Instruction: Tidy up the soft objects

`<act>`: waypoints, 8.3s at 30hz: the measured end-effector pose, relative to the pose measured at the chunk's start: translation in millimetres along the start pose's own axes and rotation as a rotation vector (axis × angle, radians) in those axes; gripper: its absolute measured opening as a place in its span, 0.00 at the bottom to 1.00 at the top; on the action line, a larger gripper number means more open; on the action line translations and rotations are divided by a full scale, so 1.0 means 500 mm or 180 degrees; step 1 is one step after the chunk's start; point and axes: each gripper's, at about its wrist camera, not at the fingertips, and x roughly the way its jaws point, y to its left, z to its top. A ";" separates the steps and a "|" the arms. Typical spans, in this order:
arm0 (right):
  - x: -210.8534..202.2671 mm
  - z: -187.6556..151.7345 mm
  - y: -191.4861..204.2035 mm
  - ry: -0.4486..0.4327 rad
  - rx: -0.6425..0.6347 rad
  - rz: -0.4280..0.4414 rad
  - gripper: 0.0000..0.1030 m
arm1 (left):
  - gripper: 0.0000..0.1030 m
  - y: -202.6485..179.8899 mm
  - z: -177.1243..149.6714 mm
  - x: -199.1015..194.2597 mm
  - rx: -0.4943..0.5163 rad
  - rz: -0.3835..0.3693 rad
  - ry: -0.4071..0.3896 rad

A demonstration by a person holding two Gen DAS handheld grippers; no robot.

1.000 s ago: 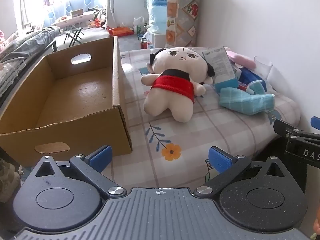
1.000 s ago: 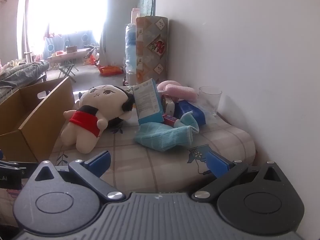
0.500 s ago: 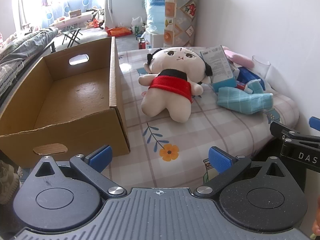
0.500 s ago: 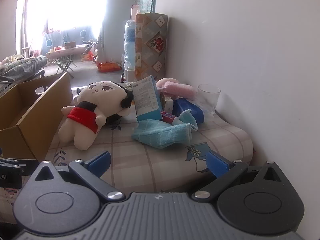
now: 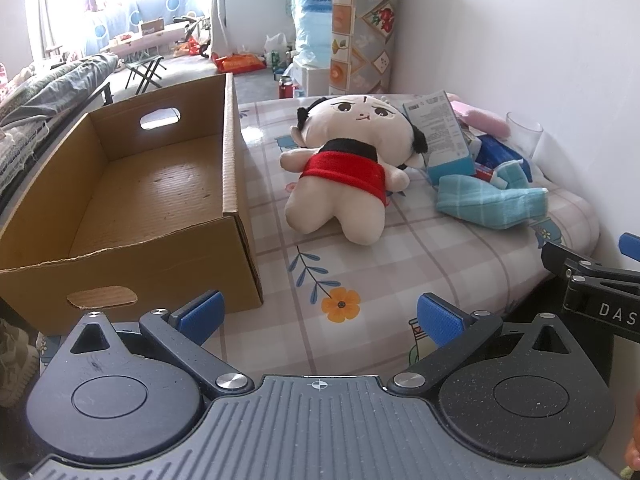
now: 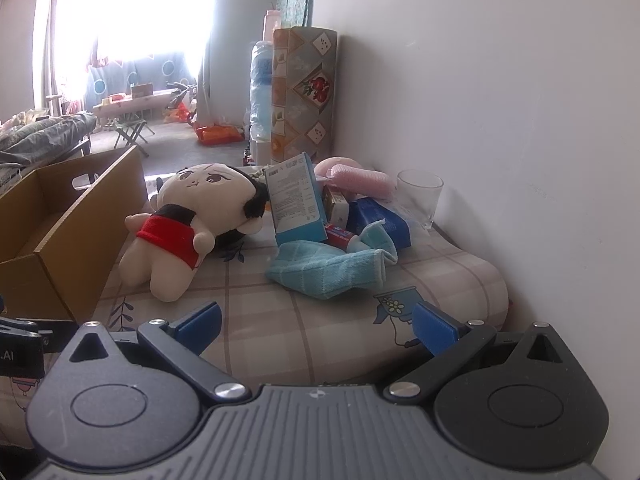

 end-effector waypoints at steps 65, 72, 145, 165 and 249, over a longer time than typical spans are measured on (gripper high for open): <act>0.072 0.014 -0.026 0.0035 -0.0040 0.0079 1.00 | 1.00 -0.029 0.030 0.044 0.0182 0.0095 0.0067; 0.101 0.025 -0.059 -0.0103 -0.0097 0.0030 1.00 | 1.00 -0.067 0.061 0.075 0.0336 0.0069 0.0030; 0.238 0.062 -0.274 0.0416 0.1117 0.2170 0.47 | 0.69 -0.160 0.051 0.171 0.0394 -0.1288 0.0108; 0.370 0.041 -0.184 0.1330 0.0877 0.2437 0.69 | 0.81 -0.140 0.062 0.285 -0.0193 -0.1721 0.0557; 0.162 0.025 -0.245 -0.0250 -0.0429 0.1933 0.44 | 0.31 -0.129 0.060 0.290 -0.0750 -0.1242 0.0576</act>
